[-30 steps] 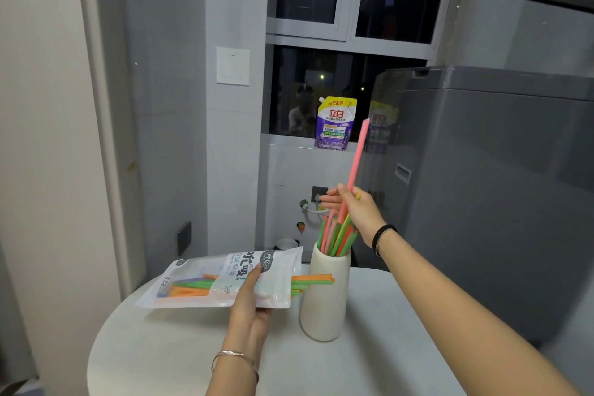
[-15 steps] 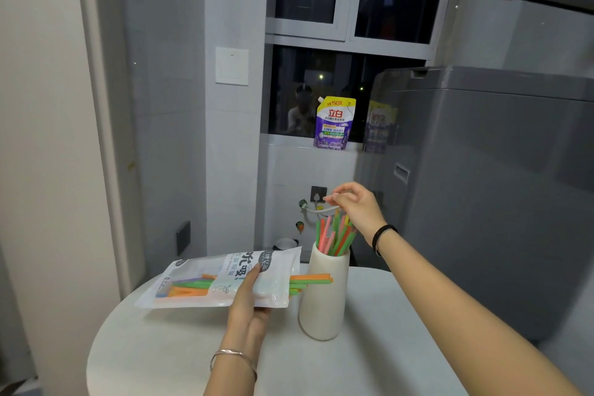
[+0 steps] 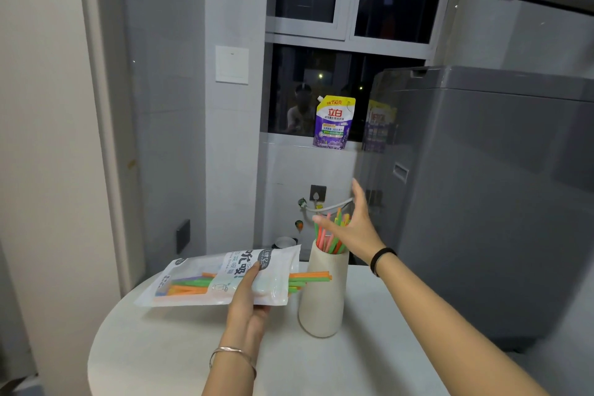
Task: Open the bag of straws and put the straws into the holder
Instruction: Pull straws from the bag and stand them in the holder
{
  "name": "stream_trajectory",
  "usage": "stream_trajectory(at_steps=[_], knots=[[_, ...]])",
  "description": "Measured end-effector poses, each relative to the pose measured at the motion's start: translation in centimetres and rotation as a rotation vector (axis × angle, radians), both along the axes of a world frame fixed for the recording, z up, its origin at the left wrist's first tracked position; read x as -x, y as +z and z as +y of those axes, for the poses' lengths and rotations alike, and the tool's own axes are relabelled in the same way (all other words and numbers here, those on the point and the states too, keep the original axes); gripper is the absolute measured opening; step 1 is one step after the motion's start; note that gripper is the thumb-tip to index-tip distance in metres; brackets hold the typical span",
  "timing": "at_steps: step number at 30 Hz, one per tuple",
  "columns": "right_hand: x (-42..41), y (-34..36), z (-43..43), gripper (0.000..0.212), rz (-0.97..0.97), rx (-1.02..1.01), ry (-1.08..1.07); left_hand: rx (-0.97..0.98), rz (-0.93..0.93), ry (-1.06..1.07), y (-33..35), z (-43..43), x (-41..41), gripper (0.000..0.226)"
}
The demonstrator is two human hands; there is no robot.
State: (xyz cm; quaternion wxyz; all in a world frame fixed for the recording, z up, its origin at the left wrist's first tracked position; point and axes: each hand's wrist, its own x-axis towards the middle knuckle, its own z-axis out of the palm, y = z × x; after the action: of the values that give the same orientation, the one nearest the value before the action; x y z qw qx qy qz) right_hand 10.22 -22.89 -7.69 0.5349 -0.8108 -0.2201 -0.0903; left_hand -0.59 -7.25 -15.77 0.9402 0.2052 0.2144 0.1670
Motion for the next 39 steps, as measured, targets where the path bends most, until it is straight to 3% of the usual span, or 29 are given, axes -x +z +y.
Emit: stream_trajectory(at_steps=[4,11,17,25,29,32,35,39], knots=[[-0.2,-2.8,0.1,0.133,0.217,-0.112,-0.026,0.002,-0.004,-0.016,-0.1,0.2,0.0,0.051],[-1.5,-2.8,1.3,0.108,0.259,-0.222,-0.002,-0.016,0.024,-0.032,-0.1,0.6,0.0,0.05],[-1.3,-3.9,0.3,0.096,0.285,-0.496,0.018,-0.021,0.019,-0.025,-0.1,1.0,0.1,0.051],[-1.9,-3.9,1.0,0.087,0.211,-0.119,-0.013,0.0,0.013,-0.025,-0.2,0.5,0.0,0.052],[-2.4,-2.9,1.7,0.024,0.233,-0.069,-0.119,-0.009,0.027,-0.025,-0.2,0.4,-0.1,0.053],[-2.9,-1.8,1.7,0.011,0.333,-0.318,-0.185,0.004,0.024,-0.026,-0.2,0.6,-0.2,0.053],[-3.2,-1.1,1.5,0.009,0.409,-0.468,-0.182,-0.001,0.019,-0.035,-0.3,1.0,-0.2,0.051],[-2.5,-1.2,1.2,0.03,0.451,-0.338,-0.155,-0.001,0.009,-0.042,-0.3,1.1,-0.2,0.05]])
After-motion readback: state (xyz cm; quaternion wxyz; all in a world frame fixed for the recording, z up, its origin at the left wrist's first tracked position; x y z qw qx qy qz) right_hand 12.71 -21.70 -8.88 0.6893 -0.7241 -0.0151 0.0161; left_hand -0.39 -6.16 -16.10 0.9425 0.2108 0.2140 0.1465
